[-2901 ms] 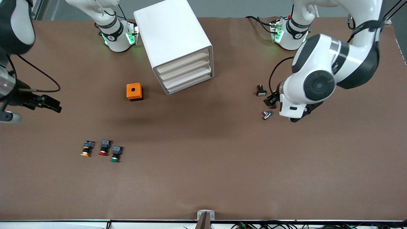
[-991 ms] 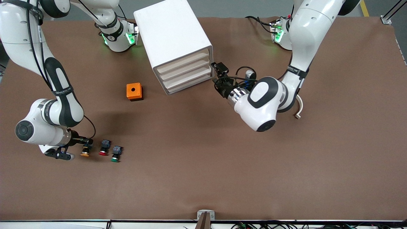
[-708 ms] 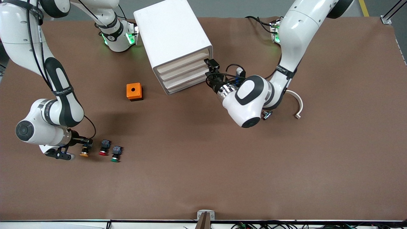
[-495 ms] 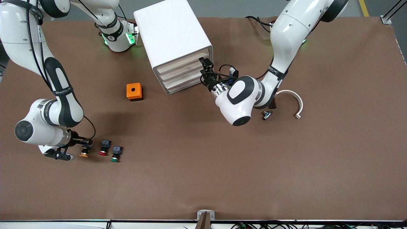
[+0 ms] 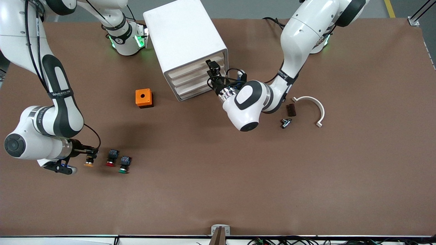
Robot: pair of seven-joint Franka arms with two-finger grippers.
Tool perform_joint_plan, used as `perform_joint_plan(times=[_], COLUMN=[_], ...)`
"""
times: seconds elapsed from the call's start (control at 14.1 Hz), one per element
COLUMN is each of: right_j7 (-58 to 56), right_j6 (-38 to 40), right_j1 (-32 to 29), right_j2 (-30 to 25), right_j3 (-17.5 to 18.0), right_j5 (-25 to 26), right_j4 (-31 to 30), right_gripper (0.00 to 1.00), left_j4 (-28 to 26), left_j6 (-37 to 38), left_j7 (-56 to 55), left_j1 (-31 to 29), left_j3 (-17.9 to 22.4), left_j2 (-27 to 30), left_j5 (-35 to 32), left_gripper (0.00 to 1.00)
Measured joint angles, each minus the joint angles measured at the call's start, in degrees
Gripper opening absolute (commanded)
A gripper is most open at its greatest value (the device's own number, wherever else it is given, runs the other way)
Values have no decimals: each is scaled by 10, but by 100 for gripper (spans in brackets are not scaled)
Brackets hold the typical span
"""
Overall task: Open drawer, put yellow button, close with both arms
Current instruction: 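Pull the drawer open with the left gripper while the right lifts button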
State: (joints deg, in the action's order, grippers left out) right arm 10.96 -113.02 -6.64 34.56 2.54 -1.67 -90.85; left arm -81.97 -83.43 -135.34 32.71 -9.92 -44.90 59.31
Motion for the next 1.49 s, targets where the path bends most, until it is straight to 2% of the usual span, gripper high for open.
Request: perform_joint_plan(times=[0.14, 0.5, 0.71, 1.13, 1.2, 1.27, 1.34, 1.42, 1.49], right_j7=[42, 158, 233, 405, 443, 485, 530, 575, 621], right_j6=[40, 102, 146, 190, 193, 193, 193, 191, 186], right_j1=[16, 50, 55, 111, 127, 146, 166, 189, 214], right_j2=[-21, -81, -116, -180, -188, -195, -201, -206, -209], right_j3=[1, 19, 41, 46, 47, 48, 48, 49, 49], right_j5=[-8, -20, -58, -99, -105, -109, -111, -111, -112], right_j4=[9, 13, 14, 14, 13, 13, 13, 13, 13], right_gripper=[1, 1, 2, 2, 2, 2, 2, 2, 2], left_j4=[1, 6, 12, 52, 55, 57, 58, 60, 63], left_j6=[-16, -14, -13, -18, -19, -21, -25, -31, -36], left_j7=[-3, -18, -22, -17, -14, -11, -9, -7, -7], left_j1=[4, 3, -3, -86, -97, -104, -107, -109, -109], left_j3=[0, 2, 7, 28, 29, 29, 29, 29, 29], left_j2=[-4, -6, -6, -6, -7, -7, -7, -7, -7], left_j5=[4, 19, 19, 15, 14, 14, 14, 14, 14], left_gripper=[2, 0, 0, 0, 3, 9, 21, 63, 100])
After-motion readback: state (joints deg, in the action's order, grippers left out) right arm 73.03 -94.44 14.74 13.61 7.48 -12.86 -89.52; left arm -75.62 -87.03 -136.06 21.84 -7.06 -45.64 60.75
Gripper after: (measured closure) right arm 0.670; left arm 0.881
